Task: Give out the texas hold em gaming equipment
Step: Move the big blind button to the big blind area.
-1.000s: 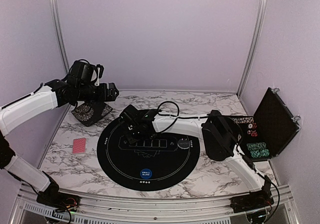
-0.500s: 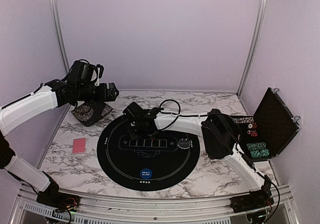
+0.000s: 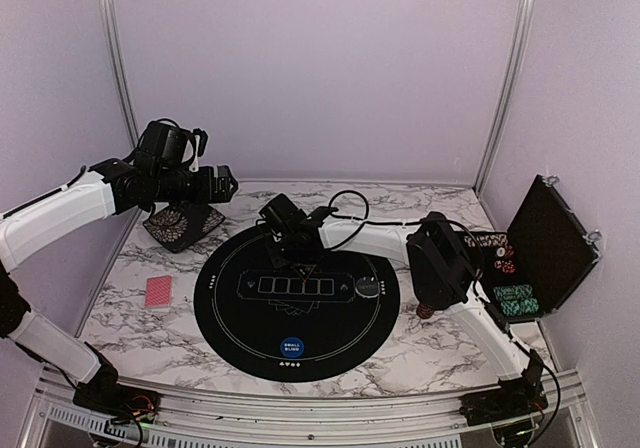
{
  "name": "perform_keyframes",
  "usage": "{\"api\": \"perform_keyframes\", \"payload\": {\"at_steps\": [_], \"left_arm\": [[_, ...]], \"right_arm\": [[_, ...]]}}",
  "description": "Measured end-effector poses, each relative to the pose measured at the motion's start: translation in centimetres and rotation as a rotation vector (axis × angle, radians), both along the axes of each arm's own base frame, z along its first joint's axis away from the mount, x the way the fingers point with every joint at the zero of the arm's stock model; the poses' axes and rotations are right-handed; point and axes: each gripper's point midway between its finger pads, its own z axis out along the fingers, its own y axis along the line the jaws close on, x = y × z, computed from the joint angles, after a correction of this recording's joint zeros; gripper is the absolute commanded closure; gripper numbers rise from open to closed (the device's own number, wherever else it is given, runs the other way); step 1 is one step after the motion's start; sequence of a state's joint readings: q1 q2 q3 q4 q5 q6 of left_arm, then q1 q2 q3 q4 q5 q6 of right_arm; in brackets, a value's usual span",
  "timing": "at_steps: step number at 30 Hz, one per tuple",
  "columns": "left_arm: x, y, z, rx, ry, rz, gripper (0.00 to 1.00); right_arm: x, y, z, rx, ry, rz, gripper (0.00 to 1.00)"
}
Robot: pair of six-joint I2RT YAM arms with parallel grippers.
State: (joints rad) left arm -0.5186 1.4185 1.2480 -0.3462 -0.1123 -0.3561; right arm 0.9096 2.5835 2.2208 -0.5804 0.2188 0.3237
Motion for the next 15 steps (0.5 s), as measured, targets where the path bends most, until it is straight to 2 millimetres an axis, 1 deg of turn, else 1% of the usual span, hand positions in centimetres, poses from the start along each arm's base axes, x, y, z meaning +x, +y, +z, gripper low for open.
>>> {"api": "perform_keyframes", "payload": {"at_steps": [9, 12, 15], "left_arm": [[0.0, 0.0, 0.0, 0.0, 0.0, 0.0, 0.01], [0.0, 0.0, 0.0, 0.0, 0.0, 0.0, 0.01], [0.0, 0.0, 0.0, 0.0, 0.0, 0.0, 0.01]], "right_arm": [[3.0, -1.3, 0.0, 0.012, -0.037, -0.021, 0.47], [4.3, -2.1, 0.0, 0.018, -0.048, -0.038, 0.47], [5.8, -3.3, 0.0, 0.022, -0.059, -0.063, 0.47]]}}
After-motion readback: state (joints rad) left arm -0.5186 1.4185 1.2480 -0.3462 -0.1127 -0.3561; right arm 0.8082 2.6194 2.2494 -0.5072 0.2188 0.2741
